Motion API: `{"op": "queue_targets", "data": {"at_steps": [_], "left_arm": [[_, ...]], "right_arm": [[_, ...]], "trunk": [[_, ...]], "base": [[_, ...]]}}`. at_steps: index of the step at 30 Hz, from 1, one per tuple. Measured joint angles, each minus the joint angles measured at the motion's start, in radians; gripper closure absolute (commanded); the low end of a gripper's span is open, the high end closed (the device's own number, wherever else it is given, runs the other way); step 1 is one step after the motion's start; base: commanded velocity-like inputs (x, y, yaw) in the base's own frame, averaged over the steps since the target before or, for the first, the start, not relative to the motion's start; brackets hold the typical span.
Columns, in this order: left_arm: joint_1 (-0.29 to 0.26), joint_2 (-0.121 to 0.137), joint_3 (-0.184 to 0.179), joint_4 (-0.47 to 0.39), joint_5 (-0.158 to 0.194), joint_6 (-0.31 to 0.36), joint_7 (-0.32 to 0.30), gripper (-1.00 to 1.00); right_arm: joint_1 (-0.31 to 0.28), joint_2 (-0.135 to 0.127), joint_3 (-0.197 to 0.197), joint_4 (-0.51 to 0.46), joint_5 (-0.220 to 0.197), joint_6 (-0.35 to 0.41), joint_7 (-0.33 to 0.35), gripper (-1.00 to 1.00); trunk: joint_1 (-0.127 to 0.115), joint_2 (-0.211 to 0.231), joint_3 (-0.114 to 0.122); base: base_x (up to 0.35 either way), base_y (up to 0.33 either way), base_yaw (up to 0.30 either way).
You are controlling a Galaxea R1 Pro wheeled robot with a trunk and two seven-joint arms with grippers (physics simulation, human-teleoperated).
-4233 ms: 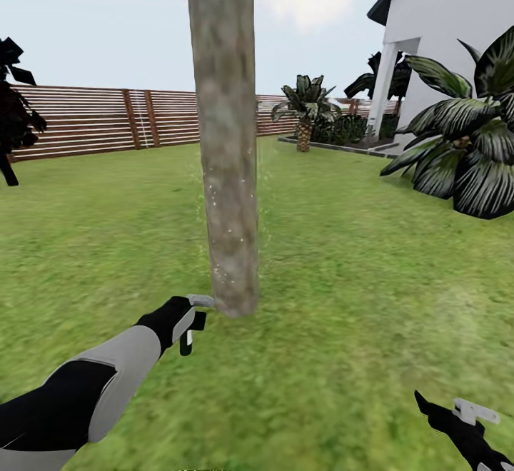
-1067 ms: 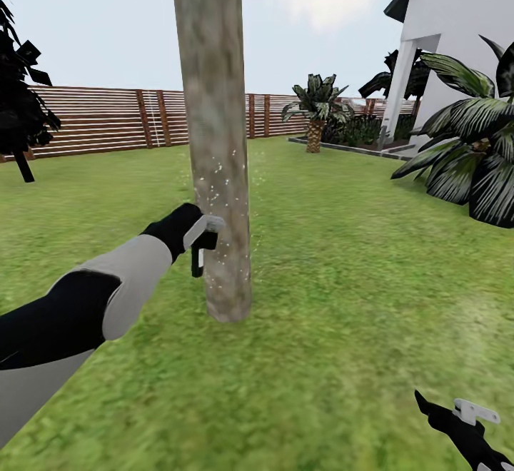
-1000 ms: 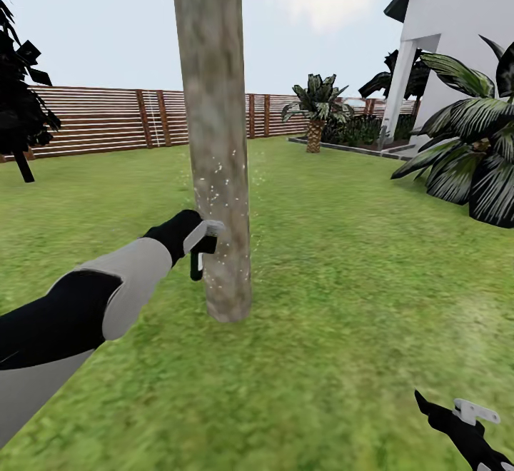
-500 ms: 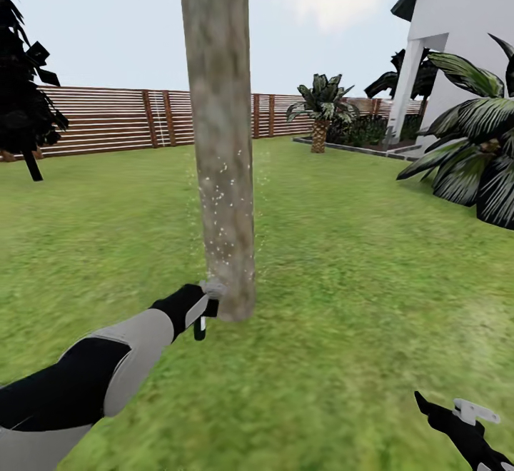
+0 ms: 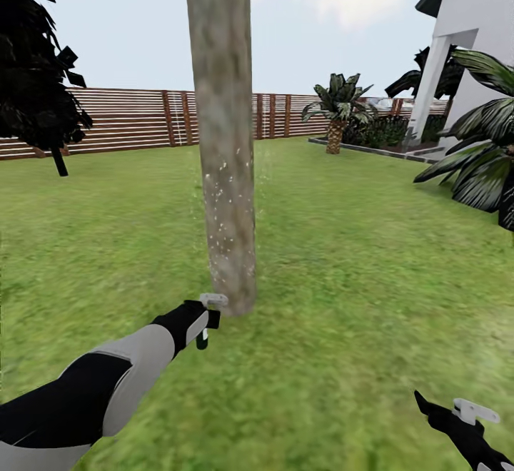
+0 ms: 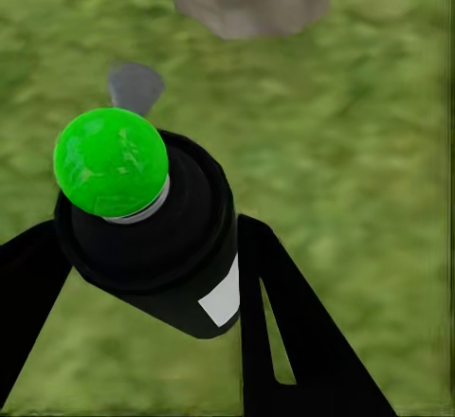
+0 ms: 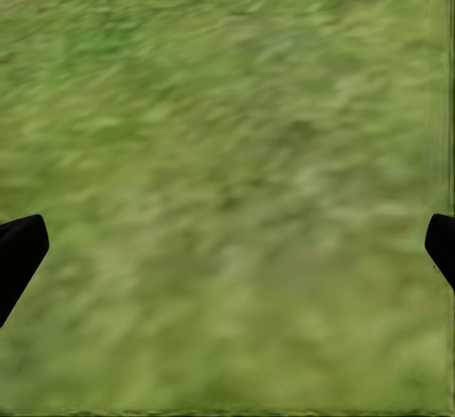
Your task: In the garden, pick up the pesticide atomizer on the floor and spray pesticide onto both trees until each tree trunk is fully covered.
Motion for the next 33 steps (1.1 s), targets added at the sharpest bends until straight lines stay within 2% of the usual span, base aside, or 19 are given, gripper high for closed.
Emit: {"op": "queue_targets", "data": {"at_steps": [5, 7, 10, 15, 25, 28, 29, 30, 31, 32, 33], "left_arm": [[0.0, 0.0, 0.0, 0.0, 0.0, 0.0, 0.0, 1.0], [0.006, 0.004, 0.005, 0.007, 0.004, 0.006, 0.006, 1.0], [0.023, 0.002, 0.006, 0.009, 0.009, 0.022, 0.023, 1.0], [0.052, 0.009, 0.004, 0.012, 0.002, 0.033, 0.024, 1.0], [0.11, 0.028, -0.043, -0.039, -0.005, 0.02, -0.005, 1.0], [0.127, 0.045, -0.06, -0.055, -0.006, 0.017, -0.022, 1.0], [0.198, 0.081, -0.27, -0.18, -0.018, 0.014, -0.247, 1.0], [0.202, 0.106, -0.284, -0.219, 0.002, 0.0, -0.41, 1.0], [0.201, 0.123, -0.287, -0.234, -0.006, -0.018, -0.483, 1.0], [0.201, 0.136, -0.289, -0.243, -0.007, -0.03, -0.536, 1.0], [0.201, 0.144, -0.295, -0.246, -0.009, -0.037, -0.56, 1.0]], "right_arm": [[0.0, 0.0, 0.0, 0.0, 0.002, 0.0, -0.001, -1.0], [0.006, -0.006, -0.006, -0.003, -0.004, 0.006, 0.005, -1.0], [0.011, -0.021, -0.024, -0.004, -0.022, 0.023, 0.022, -1.0], [0.012, -0.023, -0.02, -0.006, -0.027, 0.051, 0.05, -1.0], [0.012, -0.012, -0.013, -0.047, 0.017, 0.107, 0.107, -1.0], [0.007, 0.005, -0.013, -0.064, 0.034, 0.123, 0.125, -1.0], [0.006, 0.036, -0.011, -0.187, 0.342, 0.365, 0.357, -1.0], [-0.012, 0.079, -0.012, -0.356, 0.433, 0.577, 0.437, -1.0], [-0.029, 0.1, -0.014, -0.398, 0.48, 0.598, 0.437, -1.0], [-0.037, 0.118, -0.012, -0.4, 0.536, 0.603, 0.436, -1.0], [-0.04, 0.13, -0.012, -0.401, 0.568, 0.606, 0.435, -1.0]], "trunk": [[0.0, 0.0, 0.0], [-0.005, 0.0, 0.0], [0.0, 0.0, 0.0], [0.0, 0.0, 0.0], [-0.001, 0.0, 0.0], [0.0, 0.0, 0.0], [0.0, 0.0, 0.0], [0.0, 0.0, 0.0], [-0.001, 0.0, 0.0], [-0.001, 0.0, 0.0], [-0.001, 0.0, 0.0]], "base": [[-0.322, -0.04, 0.0], [0.0, 0.0, 0.0], [0.0, 0.0, 0.0], [0.0, 0.0, 0.0], [0.0, 0.0, 0.0], [0.0, 0.0, 0.0], [0.0, 0.0, 0.0], [0.0, 0.0, 0.0], [0.0, 0.0, 0.0], [0.0, 0.0, 0.0], [0.0, 0.0, 0.0]]}}
